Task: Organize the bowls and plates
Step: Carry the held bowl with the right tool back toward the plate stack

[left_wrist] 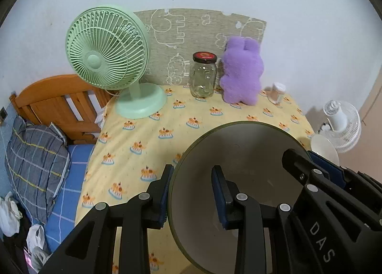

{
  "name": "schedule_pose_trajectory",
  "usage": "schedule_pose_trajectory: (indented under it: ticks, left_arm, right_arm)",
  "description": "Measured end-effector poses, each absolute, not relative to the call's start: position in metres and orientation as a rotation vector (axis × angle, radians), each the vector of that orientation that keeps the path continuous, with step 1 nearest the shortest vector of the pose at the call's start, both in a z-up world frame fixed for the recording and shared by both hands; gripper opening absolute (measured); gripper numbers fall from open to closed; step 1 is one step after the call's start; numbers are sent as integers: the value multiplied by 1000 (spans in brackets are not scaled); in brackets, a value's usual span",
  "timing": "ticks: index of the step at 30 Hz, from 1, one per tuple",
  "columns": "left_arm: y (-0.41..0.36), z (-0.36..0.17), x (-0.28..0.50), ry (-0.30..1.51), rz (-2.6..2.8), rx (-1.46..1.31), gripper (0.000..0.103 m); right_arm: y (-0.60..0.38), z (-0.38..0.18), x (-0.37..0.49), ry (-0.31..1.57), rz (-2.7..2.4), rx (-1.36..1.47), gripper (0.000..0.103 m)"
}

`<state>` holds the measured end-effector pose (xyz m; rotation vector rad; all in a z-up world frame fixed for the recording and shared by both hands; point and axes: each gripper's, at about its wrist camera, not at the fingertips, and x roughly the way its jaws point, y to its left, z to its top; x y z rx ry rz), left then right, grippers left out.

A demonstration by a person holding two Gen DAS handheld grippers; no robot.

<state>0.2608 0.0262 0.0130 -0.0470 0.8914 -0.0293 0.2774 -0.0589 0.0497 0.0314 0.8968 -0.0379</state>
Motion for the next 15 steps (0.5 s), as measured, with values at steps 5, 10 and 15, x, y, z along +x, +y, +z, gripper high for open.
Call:
schedule_pose_trajectory:
  ticks: [5, 10, 15]
  left_arm:
    - [25, 11, 233, 906, -52, -18, 30]
    - [27, 1, 206, 923, -62, -18, 30]
    - [33, -9, 181, 936, -52, -23, 30]
  right_arm:
    - [-56, 51, 243, 897, -61, 37, 26]
    - [-53, 44, 213, 908, -73, 36, 26]
    - [-48, 34, 187, 919, -63, 22, 26]
